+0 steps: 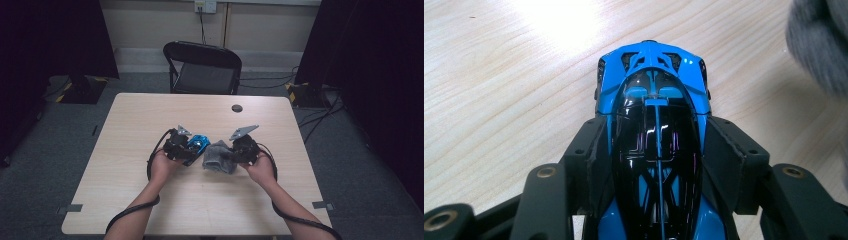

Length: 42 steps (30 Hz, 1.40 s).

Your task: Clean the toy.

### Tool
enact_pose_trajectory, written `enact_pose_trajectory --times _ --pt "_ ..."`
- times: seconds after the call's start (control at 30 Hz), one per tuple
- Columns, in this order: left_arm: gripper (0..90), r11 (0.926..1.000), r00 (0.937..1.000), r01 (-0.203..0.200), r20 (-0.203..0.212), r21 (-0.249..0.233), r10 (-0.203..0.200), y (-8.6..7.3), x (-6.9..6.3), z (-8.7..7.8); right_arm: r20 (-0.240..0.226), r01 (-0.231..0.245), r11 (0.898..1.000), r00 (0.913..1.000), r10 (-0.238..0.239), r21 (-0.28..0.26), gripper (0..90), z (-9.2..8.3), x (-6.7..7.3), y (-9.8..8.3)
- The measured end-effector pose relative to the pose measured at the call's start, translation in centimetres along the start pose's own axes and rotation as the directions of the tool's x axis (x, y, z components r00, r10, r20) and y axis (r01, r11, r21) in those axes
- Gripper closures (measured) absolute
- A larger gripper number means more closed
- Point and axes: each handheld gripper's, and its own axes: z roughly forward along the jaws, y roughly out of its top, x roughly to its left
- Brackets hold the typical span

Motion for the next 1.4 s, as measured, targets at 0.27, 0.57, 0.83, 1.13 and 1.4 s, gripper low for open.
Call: enact_pose_trajectory --times 0.27,0.57,0.83,1.13,1.4 --pt "44.4 0.9999 0.9999 0.013 -0.004 -0.007 -0.013 0.0 -0.1 0.0 -0.088 0.103 0.994 0.9911 -0.1 0.04 77.2 2.1 3.5 0.4" --pt "44.4 0.9999 0.9999 0.01 -0.003 -0.002 -0.01 0.0 -0.1 0.0 -0.15 0.168 0.983 0.9765 -0.155 0.079 77.1 5.4 5.5 1.0" --pt "44.4 0.9999 0.9999 0.009 -0.006 -0.008 -0.009 -0.2 -0.1 -0.1 -0.17 0.143 0.985 0.9774 -0.125 0.093 77.3 7.6 4.9 1.5" --pt "44.4 0.9998 0.9999 0.014 -0.008 -0.013 -0.014 -0.3 -0.2 -0.2 -0.164 0.128 0.987 0.9802 -0.111 0.098 77.3 7.8 4.0 1.6" --pt "44.4 0.9999 0.9999 0.007 -0.008 -0.01 -0.007 -0.4 -0.2 -0.2 -0.15 0.104 0.991 0.9846 -0.09 0.089 77.2 7.7 3.6 1.3"
